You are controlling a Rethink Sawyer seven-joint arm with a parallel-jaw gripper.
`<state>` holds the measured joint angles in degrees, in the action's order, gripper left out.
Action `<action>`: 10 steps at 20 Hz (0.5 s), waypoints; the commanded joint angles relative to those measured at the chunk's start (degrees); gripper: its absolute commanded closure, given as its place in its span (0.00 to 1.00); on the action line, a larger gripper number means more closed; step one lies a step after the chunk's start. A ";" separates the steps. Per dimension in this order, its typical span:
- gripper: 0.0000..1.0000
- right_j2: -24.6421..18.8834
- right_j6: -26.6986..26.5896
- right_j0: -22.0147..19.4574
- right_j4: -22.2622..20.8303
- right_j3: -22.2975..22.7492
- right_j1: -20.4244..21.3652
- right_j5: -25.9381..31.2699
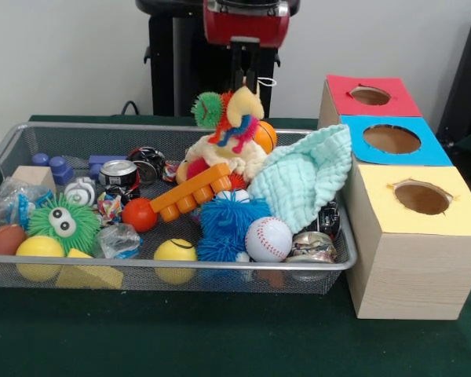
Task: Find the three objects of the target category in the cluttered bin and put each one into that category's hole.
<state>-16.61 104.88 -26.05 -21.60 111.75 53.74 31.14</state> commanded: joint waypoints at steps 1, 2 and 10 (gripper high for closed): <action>1.00 -1.97 4.03 4.56 -4.12 6.10 -3.67 -9.31; 1.00 -1.67 4.42 5.34 -4.03 6.08 -3.74 -9.60; 1.00 1.47 8.11 12.24 -2.51 5.61 -5.08 -11.93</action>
<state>-16.27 104.88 -16.55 -23.30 115.48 50.65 21.46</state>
